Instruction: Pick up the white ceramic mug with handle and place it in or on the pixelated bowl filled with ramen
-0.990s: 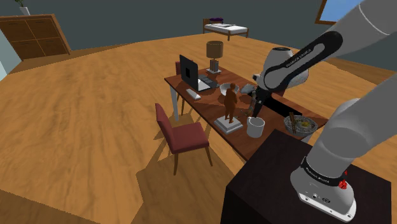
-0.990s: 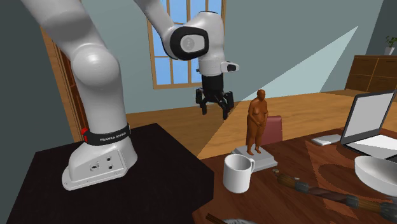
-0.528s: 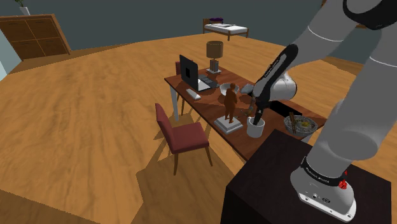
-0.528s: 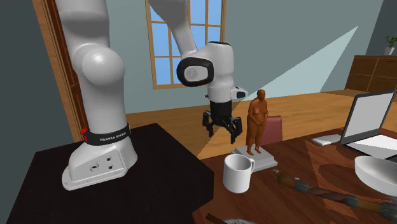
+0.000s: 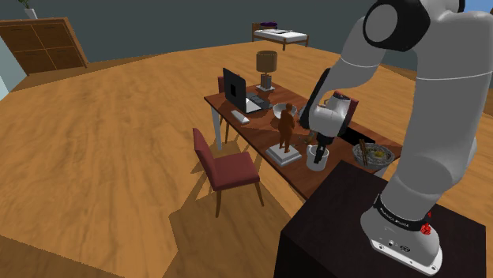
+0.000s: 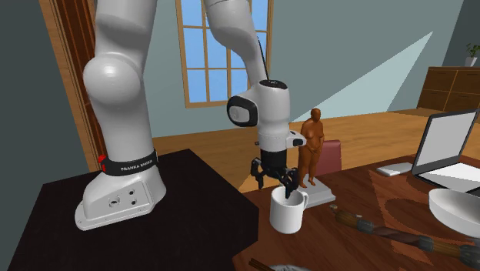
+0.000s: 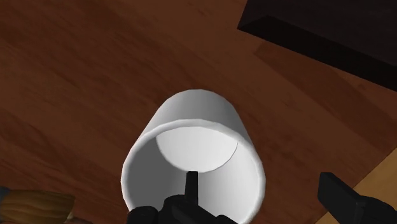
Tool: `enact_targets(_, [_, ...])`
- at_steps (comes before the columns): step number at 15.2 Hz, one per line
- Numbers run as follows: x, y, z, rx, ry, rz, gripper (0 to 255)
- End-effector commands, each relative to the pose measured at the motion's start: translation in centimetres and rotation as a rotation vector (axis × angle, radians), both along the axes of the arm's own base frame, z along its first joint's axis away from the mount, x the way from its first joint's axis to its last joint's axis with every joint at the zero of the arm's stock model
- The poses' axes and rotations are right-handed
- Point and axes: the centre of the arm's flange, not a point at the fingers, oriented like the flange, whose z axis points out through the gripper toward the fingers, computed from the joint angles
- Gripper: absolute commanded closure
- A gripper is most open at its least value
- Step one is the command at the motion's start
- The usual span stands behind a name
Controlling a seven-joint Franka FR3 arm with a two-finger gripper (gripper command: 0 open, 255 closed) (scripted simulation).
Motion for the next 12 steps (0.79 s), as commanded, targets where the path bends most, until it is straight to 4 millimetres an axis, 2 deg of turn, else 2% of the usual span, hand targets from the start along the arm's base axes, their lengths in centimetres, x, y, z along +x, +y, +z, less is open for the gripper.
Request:
enact_targets(1, [0.1, 0.0, -1.1, 0.001, 0.0, 0.0, 0])
enact_targets(4, [0.2, 0.0, -2.5, 0.001, 0.0, 0.0, 0])
enact_targets(11, [0.2, 0.0, -2.5, 0.001, 0.0, 0.0, 0])
enact_targets(12, [0.2, 0.0, -2.5, 0.001, 0.0, 0.0, 255])
